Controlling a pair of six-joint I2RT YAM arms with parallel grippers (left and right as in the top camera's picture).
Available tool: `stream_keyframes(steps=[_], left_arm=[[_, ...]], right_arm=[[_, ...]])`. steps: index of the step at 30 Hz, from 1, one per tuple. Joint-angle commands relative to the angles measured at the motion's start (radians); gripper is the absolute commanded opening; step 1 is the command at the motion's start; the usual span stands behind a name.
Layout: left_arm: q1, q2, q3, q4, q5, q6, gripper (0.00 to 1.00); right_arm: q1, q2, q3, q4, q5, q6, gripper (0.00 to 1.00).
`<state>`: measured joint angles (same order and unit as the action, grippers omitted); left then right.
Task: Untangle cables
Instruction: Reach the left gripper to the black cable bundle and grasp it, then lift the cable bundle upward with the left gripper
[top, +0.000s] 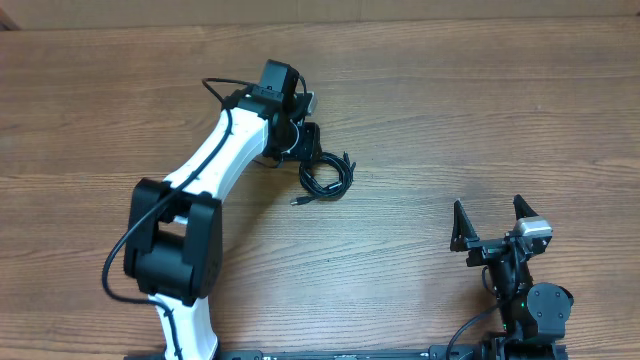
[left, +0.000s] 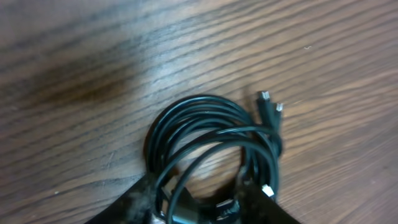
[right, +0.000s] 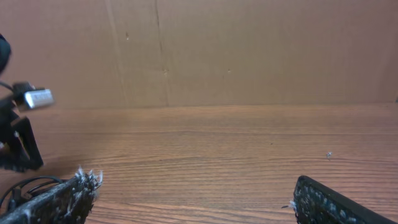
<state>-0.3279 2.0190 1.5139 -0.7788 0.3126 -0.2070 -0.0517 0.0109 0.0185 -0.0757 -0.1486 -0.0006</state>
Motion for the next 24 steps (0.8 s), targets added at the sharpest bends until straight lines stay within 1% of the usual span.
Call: stream_keyframes(steps=[1, 6, 9, 11, 14, 16, 18, 23, 24], left_arm=[[-0.006, 0.039, 0.024, -0.007, -0.008, 0.001, 0.37], [-0.006, 0.048, 0.024, -0.004, -0.01, 0.001, 0.36], [-0.006, 0.048, 0.024, -0.002, -0.01, 0.001, 0.27], [-0.007, 0.048, 0.024, -0.007, -0.01, 0.001, 0.25], [-0.007, 0.048, 0.024, -0.026, -0.009, 0.001, 0.27], [-0.007, 0.048, 0.024, -0.044, -0.008, 0.002, 0.32], [-0.008, 0.048, 0.024, -0.062, -0.008, 0.035, 0.33], [-0.008, 0.048, 0.023, -0.084, -0.009, 0.104, 0.32], [-0.008, 0.048, 0.023, -0.083, -0.009, 0.104, 0.3]], right_arm=[[-0.003, -0.008, -0.01, 0.003, 0.014, -0.005, 1.0], [-0.003, -0.008, -0.01, 0.003, 0.014, -0.005, 1.0], [-0.003, -0.008, -0.01, 0.003, 0.014, -0.005, 1.0], [-0.003, -0.008, -0.01, 0.003, 0.014, -0.005, 1.0], [-0.003, -0.008, -0.01, 0.003, 0.014, -0.005, 1.0], [-0.003, -0.008, -0.01, 0.003, 0.014, -0.005, 1.0], [-0.003, -0.008, -0.01, 0.003, 0.014, -0.005, 1.0], [-0.003, -0.008, -0.01, 0.003, 0.014, -0.005, 1.0], [-0.003, -0.008, -0.01, 0.003, 0.014, -0.005, 1.0]])
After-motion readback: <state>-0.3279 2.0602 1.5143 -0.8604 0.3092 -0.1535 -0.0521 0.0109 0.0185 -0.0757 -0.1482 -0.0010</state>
